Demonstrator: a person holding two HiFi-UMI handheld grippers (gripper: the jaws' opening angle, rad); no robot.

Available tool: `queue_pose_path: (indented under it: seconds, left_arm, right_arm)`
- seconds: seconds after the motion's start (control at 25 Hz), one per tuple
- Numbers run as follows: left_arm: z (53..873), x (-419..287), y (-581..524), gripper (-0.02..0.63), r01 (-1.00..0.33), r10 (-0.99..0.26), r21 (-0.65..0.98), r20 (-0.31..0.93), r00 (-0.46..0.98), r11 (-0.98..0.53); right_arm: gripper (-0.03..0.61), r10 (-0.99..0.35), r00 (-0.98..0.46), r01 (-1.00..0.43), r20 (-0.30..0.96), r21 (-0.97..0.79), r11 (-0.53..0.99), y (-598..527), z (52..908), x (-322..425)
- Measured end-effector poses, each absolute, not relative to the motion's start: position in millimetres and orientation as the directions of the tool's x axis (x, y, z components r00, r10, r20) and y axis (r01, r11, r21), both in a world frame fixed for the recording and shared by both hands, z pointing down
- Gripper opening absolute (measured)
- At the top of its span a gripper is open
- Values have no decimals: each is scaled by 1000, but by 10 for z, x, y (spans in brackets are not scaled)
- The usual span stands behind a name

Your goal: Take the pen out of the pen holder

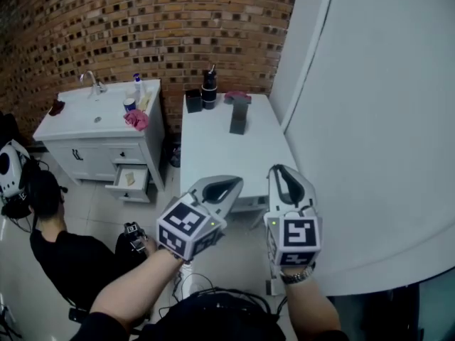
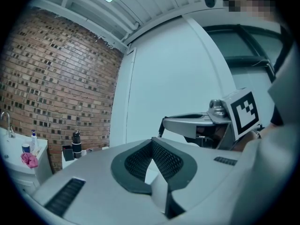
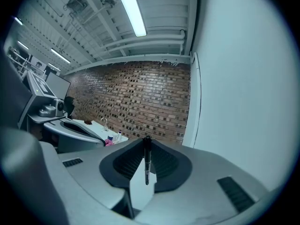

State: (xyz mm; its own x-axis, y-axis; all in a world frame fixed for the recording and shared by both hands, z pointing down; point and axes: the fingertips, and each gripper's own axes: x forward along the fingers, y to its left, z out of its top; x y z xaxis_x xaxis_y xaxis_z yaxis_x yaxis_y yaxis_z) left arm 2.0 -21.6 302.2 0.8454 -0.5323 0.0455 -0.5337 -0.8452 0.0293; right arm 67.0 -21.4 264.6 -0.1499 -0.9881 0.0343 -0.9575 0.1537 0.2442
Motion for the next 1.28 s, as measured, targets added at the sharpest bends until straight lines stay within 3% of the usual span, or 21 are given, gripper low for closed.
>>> queue_pose_path:
  seconds: [0.68, 1.28]
  left_arm:
    - [2856, 942, 469, 3, -637, -636, -8, 59, 769, -771]
    - [2862, 818, 515, 3, -633, -633, -21, 80, 770, -774]
  right_arm:
    - [66, -932, -360, -920, 40, 152, 362, 519, 2714, 1464]
    - [64, -917, -397, -910, 33, 115, 399, 574, 2712, 1307]
